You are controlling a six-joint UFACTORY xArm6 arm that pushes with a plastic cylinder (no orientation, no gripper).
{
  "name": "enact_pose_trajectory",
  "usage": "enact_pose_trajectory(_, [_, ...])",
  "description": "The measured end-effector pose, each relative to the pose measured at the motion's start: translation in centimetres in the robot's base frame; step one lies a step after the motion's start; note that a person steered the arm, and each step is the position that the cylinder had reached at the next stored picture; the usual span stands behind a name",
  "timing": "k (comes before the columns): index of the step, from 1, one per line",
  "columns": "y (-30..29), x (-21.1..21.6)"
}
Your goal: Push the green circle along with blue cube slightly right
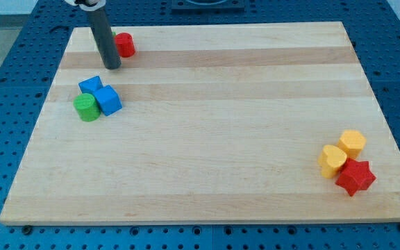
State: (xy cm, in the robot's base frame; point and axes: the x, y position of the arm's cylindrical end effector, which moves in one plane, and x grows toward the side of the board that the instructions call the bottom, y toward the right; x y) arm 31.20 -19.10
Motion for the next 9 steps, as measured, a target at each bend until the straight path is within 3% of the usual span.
enact_pose_trajectory(3, [1.3,2.8])
enact_pose_trajectory(5, [-8.0,4.5])
enact_pose_trajectory(9, [-9.0,9.5])
